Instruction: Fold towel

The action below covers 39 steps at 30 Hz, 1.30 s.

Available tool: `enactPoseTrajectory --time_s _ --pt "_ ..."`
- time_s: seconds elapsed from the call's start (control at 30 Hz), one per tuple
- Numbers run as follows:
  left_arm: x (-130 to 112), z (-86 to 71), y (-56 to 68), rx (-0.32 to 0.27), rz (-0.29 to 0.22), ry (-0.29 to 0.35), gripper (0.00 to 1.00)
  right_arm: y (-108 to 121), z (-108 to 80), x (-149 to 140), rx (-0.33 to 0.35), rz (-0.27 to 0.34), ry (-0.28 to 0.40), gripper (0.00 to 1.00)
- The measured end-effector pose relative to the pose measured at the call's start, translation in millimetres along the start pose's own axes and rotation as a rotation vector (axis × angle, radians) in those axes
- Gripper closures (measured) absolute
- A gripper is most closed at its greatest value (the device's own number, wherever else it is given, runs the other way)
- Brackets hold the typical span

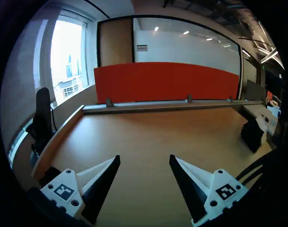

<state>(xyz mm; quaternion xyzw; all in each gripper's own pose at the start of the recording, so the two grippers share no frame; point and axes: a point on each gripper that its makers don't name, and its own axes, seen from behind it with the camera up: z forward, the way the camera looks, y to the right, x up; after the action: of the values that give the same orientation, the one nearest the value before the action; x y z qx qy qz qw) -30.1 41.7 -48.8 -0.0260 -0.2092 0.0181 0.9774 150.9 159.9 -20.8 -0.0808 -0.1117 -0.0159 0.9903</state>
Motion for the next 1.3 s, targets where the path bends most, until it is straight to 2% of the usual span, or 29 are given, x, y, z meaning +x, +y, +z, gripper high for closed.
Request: enactPoseTrajectory --time_s 0.2,0.4,0.57,1.0,1.3 --pt "44 4.3 -16.6 0.053 0.015 0.140 0.03 -10 -5.0 12 0.009 -0.008 0.014 0.00" --pt "72 5.8 -21.7 0.058 0.018 0.215 0.03 -24 -9.1 24 0.030 -0.015 0.031 0.00" --pt "82 5.6 -26.4 0.059 0.008 0.241 0.04 -45 -12.7 35 0.058 -0.016 0.044 0.00" --pt "112 1.1 -42.0 0.061 -0.010 0.310 0.03 -124 -16.0 66 0.146 0.023 0.098 0.00" --pt "120 5.0 -51.4 0.061 -0.027 0.333 0.03 -175 -16.7 73 0.186 0.027 0.116 0.00"
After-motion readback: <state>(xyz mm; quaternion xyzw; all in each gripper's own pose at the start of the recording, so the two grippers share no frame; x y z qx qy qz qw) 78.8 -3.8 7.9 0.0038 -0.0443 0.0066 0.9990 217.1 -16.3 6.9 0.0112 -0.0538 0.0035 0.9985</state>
